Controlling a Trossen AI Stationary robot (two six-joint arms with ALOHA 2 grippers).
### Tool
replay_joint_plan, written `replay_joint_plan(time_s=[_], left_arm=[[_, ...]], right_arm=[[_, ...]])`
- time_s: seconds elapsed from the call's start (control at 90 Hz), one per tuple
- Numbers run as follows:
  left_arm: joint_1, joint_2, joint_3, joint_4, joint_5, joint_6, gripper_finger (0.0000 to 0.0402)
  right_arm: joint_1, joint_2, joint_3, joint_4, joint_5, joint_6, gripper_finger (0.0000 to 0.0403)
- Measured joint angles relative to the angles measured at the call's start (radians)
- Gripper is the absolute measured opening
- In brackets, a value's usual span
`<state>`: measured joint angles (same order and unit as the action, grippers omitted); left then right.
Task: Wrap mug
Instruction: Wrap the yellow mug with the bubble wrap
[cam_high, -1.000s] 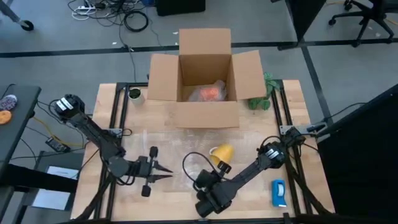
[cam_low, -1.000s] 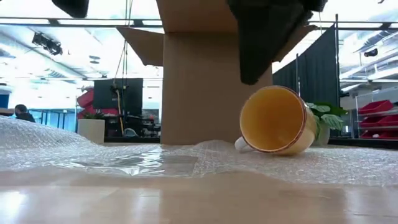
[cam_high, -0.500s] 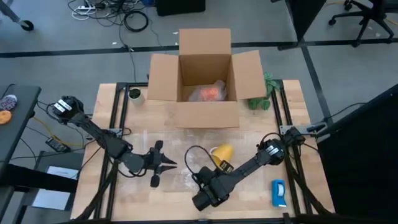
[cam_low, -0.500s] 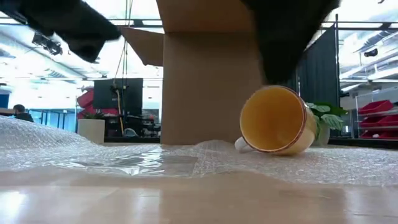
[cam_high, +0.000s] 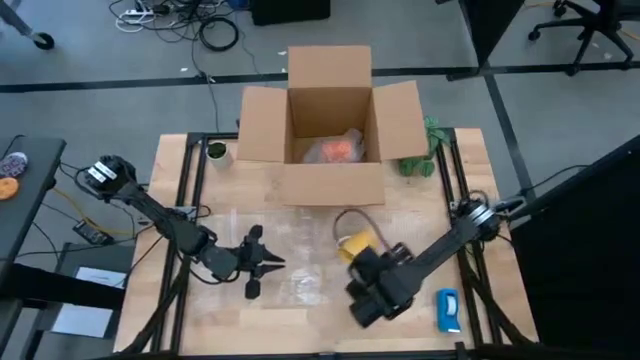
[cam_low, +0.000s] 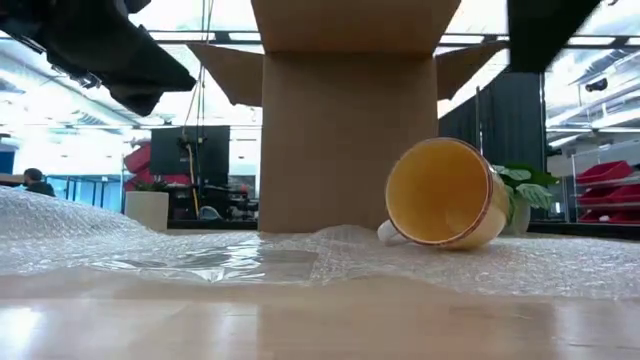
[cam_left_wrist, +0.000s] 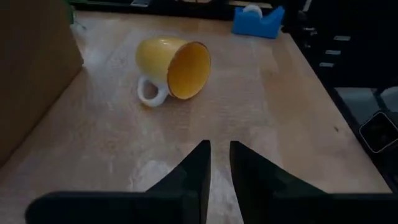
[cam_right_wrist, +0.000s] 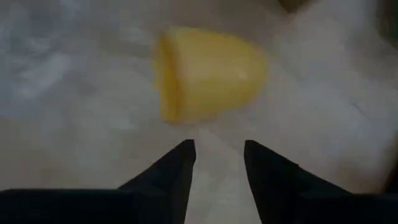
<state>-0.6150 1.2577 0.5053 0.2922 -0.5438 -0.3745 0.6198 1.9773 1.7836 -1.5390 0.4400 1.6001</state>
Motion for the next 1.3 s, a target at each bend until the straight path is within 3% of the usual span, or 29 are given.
replay_joint_plan(time_s=[0.133,0.267,0.333,0.422,0.489,0.7,0.844,0.989,1.3], left_arm=[[0.0,0.009,0.0,0.002,0.0,-0.001,0.0044],[0.0,0.015,0.0,0.001,0.0,-0.004,0.0044],[0.0,0.015,0.0,0.003,-0.001,-0.004,0.0044],[0.0,0.015,0.0,0.004,0.0,-0.004,0.0044],[0.0,0.015,0.0,0.004,-0.001,-0.005,0.0044],[0.0,0.021,0.0,0.0,-0.001,-0.002,0.0044],[0.0,0.031,0.0,0.001,0.022,-0.003,0.0044],[-0.001,0.052,0.0,0.003,0.159,0.0,0.0044],[0.003,0.165,0.0,-0.012,0.209,-0.037,0.0044]], right_arm=[[0.002,-0.045,-0.127,0.268,0.001,0.023,0.016],[-0.007,-0.039,-0.175,0.482,0.012,-0.13,0.0197],[-0.007,-0.024,-0.19,0.516,0.08,-0.231,0.021],[0.006,-0.008,-0.182,0.483,0.2,-0.277,0.0216],[0.012,0.001,-0.18,0.411,0.232,-0.277,0.0213],[0.008,0.032,-0.182,0.219,0.223,-0.263,0.0203],[0.009,0.033,-0.181,0.299,0.274,-0.29,0.0203],[0.013,0.042,-0.185,0.392,0.278,-0.375,0.0205],[-0.014,0.092,-0.188,0.188,0.268,-0.325,0.0201]])
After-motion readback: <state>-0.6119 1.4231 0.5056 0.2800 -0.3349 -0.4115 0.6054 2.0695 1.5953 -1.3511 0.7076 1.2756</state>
